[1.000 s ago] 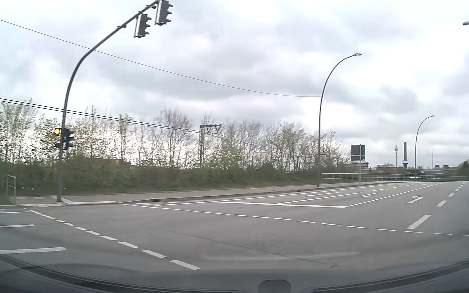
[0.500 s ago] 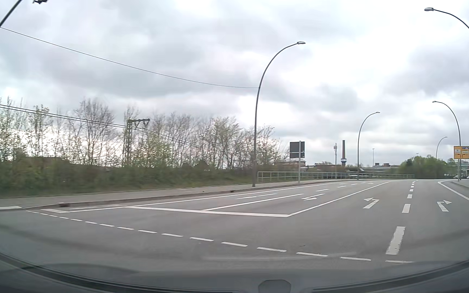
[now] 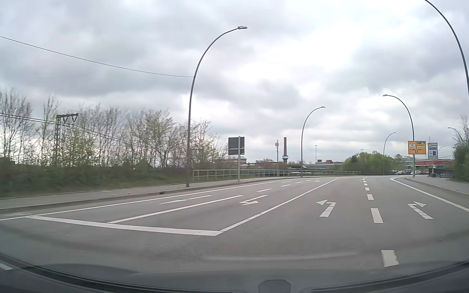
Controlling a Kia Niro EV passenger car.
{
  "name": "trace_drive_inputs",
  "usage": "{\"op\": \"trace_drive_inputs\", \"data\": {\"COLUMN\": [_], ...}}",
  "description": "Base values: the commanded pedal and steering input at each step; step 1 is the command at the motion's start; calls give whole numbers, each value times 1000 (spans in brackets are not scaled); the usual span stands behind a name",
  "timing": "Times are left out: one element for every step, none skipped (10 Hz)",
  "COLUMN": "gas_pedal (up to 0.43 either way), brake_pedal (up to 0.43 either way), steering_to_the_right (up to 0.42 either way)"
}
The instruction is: Follow the waypoints while adhering to traffic rules and regulations
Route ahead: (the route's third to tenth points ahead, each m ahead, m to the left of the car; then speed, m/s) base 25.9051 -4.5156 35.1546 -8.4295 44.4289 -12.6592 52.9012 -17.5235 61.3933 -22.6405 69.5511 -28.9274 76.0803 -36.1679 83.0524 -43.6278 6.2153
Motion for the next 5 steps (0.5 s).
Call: {"op": "trace_drive_inputs", "data": {"gas_pedal": [260, 260, 260, 260, 260], "brake_pedal": [0, 6, 6, 0, 0], "steering_to_the_right": [220, 202, 179, 153, 128]}}
